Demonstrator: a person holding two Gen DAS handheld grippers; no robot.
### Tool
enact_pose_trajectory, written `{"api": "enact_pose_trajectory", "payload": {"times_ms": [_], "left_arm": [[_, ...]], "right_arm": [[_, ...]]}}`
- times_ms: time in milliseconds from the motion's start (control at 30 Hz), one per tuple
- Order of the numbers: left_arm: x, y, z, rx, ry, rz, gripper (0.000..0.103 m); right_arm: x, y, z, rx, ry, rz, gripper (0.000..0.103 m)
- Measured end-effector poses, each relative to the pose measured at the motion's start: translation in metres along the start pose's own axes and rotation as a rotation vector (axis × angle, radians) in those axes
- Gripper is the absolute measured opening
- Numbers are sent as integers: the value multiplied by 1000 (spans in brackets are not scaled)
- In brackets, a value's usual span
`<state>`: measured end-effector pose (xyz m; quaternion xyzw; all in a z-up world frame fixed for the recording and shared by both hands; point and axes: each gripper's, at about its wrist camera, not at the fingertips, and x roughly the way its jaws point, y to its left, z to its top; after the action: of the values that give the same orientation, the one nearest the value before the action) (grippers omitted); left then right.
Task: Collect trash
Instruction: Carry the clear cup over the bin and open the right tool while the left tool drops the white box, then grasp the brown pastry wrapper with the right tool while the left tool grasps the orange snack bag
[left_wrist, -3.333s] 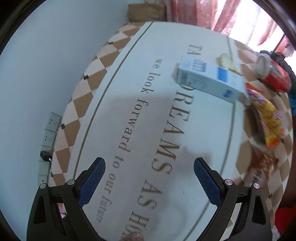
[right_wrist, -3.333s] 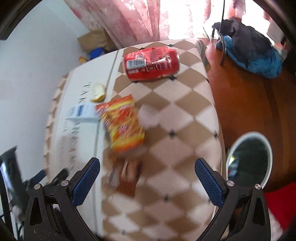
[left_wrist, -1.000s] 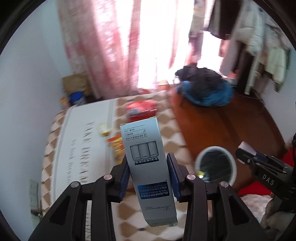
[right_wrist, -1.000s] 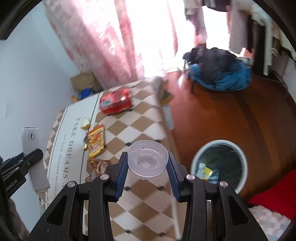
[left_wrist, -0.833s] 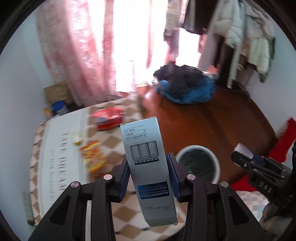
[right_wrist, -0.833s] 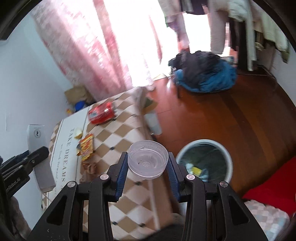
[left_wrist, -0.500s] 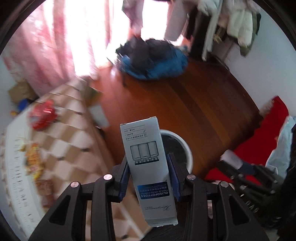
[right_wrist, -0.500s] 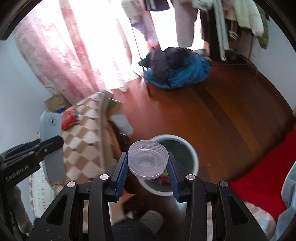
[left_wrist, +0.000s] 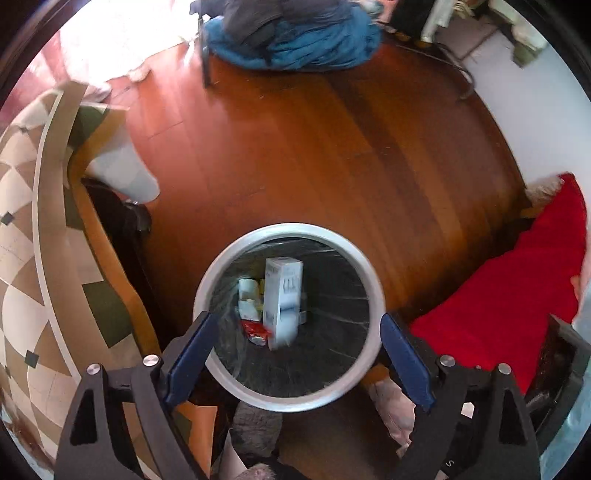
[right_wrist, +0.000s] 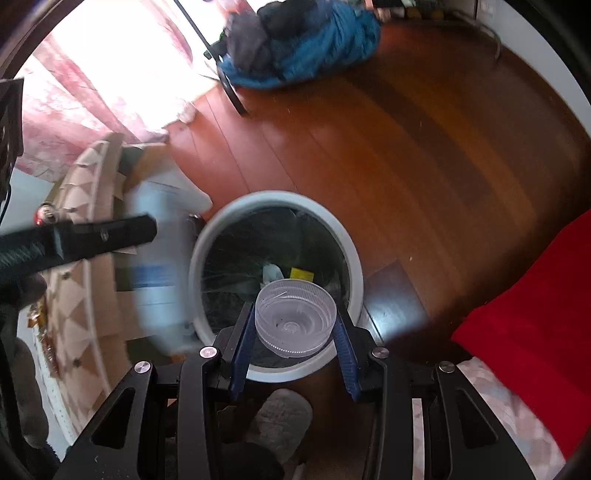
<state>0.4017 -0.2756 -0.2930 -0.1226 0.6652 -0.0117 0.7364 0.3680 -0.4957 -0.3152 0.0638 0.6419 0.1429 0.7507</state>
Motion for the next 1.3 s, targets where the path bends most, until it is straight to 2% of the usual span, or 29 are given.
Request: {"api": "enact_pose_trajectory", "payload": {"times_ms": [167,200,300,333,400,467,500,667,900,1300], "left_arm": [[7,15,-15,-21,-4,110,96],[6,18,-22,-27,-3,135,96],[6,28,-37,-31,-6,187,96],[5,29,-43,-33,-7,197,96],[4,33,-50,-36,-4,218,96],[-1,35,-59,-41,-7,233,96],[-4,34,-63,-41,-9,235,96],[-26,28,-76,-39,-40,231,96],[-62,16,-91,-19,-91,230,96],[-143,2,-124,5,-223,197,96]], "right_arm": [[41,-14,8,27,66,34,46],[47,-15,8,33,76,34,56],[53,-10,5,46,83,31,76],[54,-9,4,49,84,28,79],[54,-9,2,51,86,4,92],[52,-7,0,52,88,-19,96],[50,-7,-3,53,90,-37,103],[29,-9,-11,41,85,-117,103],[-17,7,-18,4,38,-172,103],[-109,39,-31,-42,-67,-179,103]]}}
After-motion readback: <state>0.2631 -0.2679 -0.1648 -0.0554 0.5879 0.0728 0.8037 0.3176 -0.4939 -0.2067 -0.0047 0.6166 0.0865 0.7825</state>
